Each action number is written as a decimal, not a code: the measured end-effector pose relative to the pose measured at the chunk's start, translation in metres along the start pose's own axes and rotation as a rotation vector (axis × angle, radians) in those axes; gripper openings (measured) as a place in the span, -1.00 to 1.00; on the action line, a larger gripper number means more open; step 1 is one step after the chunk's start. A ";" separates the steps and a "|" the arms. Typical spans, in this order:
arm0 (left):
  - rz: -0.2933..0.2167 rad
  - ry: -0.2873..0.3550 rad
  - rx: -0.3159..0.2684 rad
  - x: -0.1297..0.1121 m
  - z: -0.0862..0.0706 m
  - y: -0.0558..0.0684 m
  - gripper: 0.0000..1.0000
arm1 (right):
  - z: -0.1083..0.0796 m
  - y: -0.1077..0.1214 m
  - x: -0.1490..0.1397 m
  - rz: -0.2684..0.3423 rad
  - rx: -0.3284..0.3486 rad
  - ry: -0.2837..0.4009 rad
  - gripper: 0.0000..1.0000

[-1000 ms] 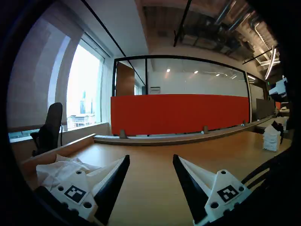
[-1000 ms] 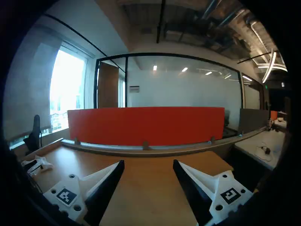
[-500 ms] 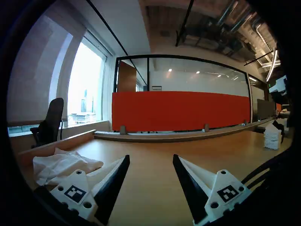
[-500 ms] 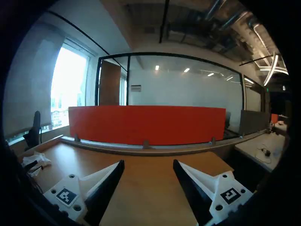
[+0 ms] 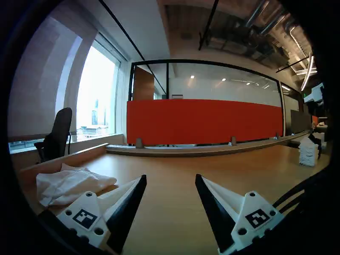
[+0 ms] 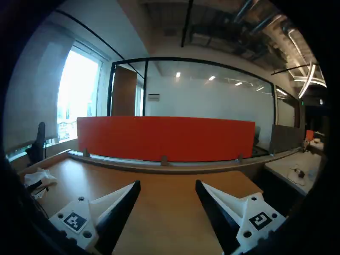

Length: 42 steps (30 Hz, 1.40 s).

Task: Fold towel

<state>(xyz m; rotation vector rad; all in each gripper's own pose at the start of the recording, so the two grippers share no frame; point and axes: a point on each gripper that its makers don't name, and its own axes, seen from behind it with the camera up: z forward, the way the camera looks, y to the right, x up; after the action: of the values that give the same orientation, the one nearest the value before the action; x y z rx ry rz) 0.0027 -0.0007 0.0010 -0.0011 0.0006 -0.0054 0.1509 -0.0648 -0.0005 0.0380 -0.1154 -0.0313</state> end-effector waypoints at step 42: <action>0.005 -0.001 -0.003 -0.001 -0.001 0.001 0.69 | 0.002 0.048 0.016 -0.014 -0.033 0.085 1.00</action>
<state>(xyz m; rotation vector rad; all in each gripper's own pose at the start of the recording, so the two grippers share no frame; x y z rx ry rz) 0.0012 -0.0001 -0.0004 -0.0037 0.0001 -0.0006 0.1677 -0.0176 0.0056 0.0070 -0.0300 -0.0459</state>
